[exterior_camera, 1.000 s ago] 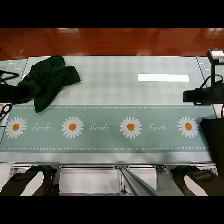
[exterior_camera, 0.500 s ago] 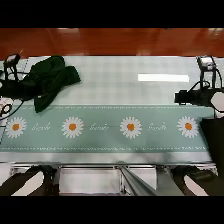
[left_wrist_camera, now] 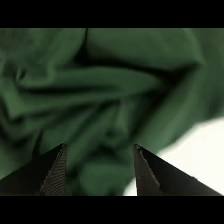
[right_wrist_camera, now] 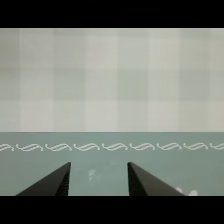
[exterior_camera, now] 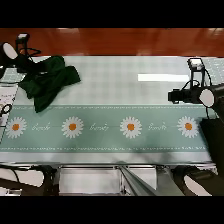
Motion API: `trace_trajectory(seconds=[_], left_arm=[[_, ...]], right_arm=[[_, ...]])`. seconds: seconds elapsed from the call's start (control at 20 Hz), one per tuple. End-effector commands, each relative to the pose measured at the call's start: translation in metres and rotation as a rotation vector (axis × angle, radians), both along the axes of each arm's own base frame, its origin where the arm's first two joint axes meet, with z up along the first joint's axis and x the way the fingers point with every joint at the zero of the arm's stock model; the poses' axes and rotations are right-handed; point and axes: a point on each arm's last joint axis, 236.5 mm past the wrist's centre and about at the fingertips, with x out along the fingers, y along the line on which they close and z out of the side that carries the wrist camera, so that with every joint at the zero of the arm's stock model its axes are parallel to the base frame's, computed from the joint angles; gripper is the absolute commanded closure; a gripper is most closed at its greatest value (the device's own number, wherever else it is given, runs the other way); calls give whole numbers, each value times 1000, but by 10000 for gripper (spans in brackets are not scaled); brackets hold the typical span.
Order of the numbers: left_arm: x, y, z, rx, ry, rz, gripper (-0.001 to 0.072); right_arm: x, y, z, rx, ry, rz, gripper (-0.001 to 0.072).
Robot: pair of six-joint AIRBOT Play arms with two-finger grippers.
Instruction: Fold the shirts.
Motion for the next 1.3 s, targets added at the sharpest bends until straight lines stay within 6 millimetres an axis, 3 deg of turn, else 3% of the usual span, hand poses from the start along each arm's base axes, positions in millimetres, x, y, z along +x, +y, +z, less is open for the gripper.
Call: trace_trajectory(seconds=[0.0, 0.15, 0.45, 0.5, 0.6, 0.65, 0.8, 0.9, 1.0, 1.15, 1.25], left_arm=[[17, 16, -54, 54, 142, -21, 200], [15, 22, -70, 74, 185, -22, 201], [7, 18, -72, 55, 218, -15, 205], [6, 17, -73, 50, 223, -11, 269], [1, 16, -74, 44, 247, -12, 631], [-3, 15, -74, 43, 263, -15, 686], [1, 11, -54, 18, 219, 0, 687], [14, -2, -13, -32, 105, 1, 687], [24, -22, 47, -109, -39, -8, 687], [19, -53, 167, -221, -310, -34, 687], [-6, -82, 245, -325, -460, -80, 687]], right_arm=[[2, 0, -1, -2, -3, 1, 300], [4, 0, 0, 0, -12, 2, 300], [8, 2, 2, 4, -32, 5, 301], [8, 2, 2, 4, -33, 6, 301], [8, 2, 3, 4, -34, 5, 301], [8, 2, 3, 4, -34, 6, 301], [8, 1, 7, 5, -46, 6, 301], [7, 0, 22, 2, -89, 8, 301], [4, -4, 44, -6, -148, 8, 302], [-12, -7, 79, 9, -224, -1, 302], [-32, -11, 97, 12, -246, -15, 302]])
